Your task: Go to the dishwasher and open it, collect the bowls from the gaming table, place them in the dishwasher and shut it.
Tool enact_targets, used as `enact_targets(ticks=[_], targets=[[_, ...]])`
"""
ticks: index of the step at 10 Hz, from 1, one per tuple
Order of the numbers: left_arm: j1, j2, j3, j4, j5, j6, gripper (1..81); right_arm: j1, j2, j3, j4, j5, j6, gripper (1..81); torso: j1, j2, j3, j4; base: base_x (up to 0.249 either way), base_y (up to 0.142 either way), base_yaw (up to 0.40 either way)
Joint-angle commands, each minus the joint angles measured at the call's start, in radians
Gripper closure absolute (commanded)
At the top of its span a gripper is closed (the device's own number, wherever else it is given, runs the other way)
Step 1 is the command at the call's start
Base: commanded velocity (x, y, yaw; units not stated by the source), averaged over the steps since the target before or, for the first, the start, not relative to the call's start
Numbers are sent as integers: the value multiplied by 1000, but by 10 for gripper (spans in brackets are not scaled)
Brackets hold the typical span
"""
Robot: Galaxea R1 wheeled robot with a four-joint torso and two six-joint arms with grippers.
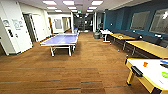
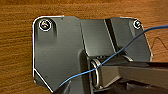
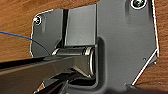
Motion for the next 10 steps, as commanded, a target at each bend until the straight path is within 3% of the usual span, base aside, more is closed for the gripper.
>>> enact_targets(ticks=[1,5,10], targets=[[-39,2,0,5,52,8,10,39,6,8,-8,-54,-4,10,0,0,0,0,0,0,0],[-41,-2,2,5,55,8,10,36,6,8,-8,-54,-4,10,0,0,0,0,0,0,0],[-41,-28,49,6,60,10,10,34,6,8,-8,-54,-4,10,0,0,0,0,0,0,-233]])
